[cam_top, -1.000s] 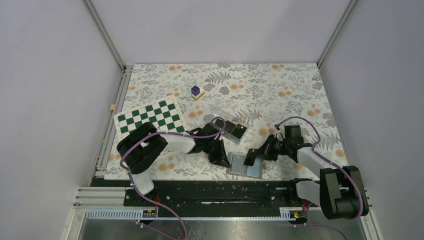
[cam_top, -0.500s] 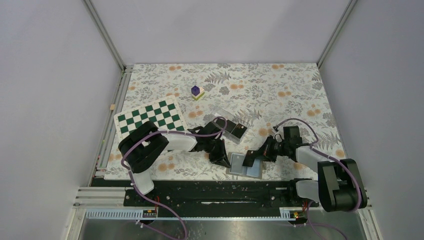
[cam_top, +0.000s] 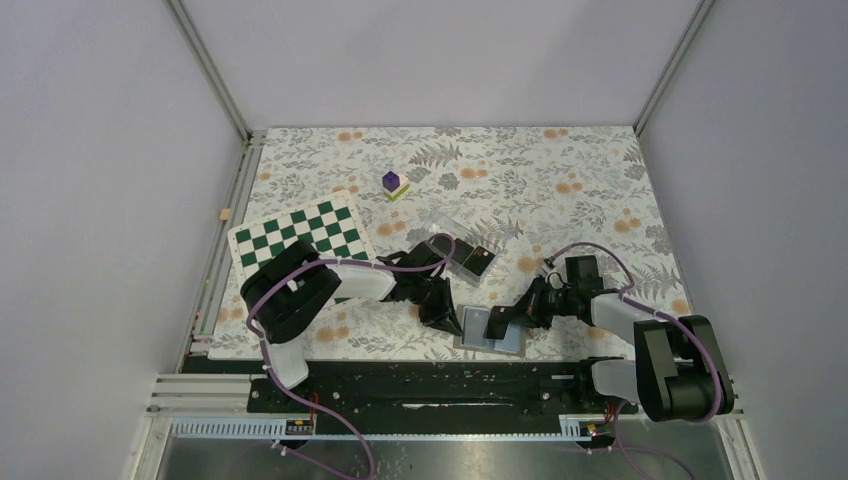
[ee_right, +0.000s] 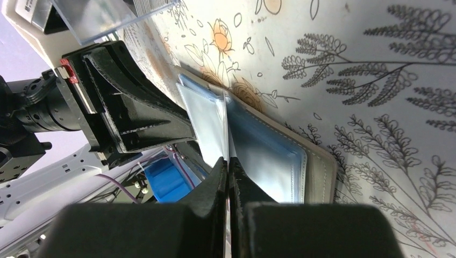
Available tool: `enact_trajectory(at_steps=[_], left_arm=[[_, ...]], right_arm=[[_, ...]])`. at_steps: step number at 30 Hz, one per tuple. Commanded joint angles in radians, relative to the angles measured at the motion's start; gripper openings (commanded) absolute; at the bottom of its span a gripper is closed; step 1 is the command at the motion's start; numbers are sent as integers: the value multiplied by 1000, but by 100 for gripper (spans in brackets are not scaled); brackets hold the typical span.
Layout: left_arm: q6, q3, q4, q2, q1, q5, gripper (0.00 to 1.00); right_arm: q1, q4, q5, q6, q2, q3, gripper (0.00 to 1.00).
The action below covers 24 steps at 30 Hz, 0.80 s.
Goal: Put the credit cards into the card holder
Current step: Insert the credit card into the card holder.
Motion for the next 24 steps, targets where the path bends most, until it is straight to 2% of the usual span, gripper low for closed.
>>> enact_trajectory(at_steps=[1,11,22,24], left_arm=[[18,-3,-2,56,-9,-78,0],[41,13,-44,61,-8,-103,0],[50,32,-59,69,-8,-103,0],[52,35,-63,72,-7,-100,0]], right_arm=[[31,-68,-3,-15,16,2,0],[83,-112,9,-11,34,14,0],[146,-94,15,-44,169,103,0],[157,-116,38,-56,171,120,12]])
